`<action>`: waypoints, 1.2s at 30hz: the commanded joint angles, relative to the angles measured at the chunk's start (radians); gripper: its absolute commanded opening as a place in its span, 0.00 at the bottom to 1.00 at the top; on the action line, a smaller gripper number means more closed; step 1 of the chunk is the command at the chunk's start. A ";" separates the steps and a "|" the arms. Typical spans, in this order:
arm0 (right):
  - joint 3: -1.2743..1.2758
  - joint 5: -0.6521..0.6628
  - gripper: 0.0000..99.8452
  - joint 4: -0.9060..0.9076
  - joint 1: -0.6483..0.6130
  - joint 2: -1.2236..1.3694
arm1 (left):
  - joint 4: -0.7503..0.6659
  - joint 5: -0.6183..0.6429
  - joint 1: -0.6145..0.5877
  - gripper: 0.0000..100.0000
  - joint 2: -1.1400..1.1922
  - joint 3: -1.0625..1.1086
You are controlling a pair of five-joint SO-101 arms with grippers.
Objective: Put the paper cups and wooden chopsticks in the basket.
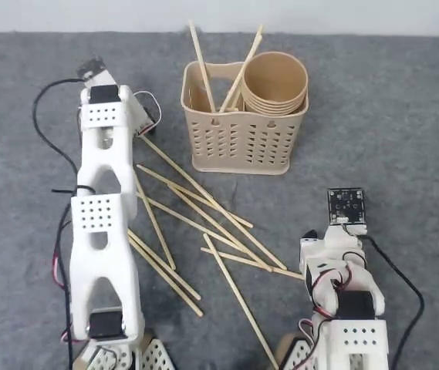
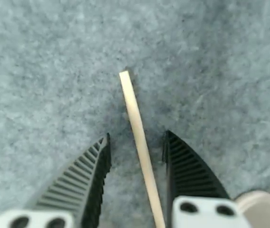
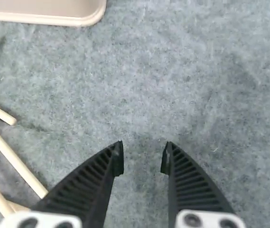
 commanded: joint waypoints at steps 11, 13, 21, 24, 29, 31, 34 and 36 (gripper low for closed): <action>0.020 0.015 0.15 0.007 -0.001 -0.005 | 0.187 -0.048 0.005 0.01 0.043 -0.409; 0.020 0.015 0.15 0.007 -0.001 -0.005 | 0.190 -0.084 0.005 0.01 -0.025 -0.381; 0.020 0.015 0.15 0.007 -0.001 -0.005 | 0.186 -0.129 0.012 0.01 -0.473 0.061; 0.020 0.015 0.15 0.007 -0.001 -0.005 | 0.184 -0.132 0.006 0.01 -0.672 0.240; 0.020 0.015 0.15 0.007 -0.001 -0.005 | 0.178 -0.146 -0.023 0.01 -0.964 0.476; 0.020 0.015 0.15 0.030 -0.001 -0.015 | 0.152 -0.180 -0.051 0.01 -1.068 0.561; 0.020 0.015 0.15 0.042 -0.001 -0.015 | 0.094 -0.227 -0.118 0.01 -1.224 0.693; 0.020 0.015 0.15 0.044 -0.001 -0.015 | 0.052 -0.255 -0.175 0.01 -1.327 0.789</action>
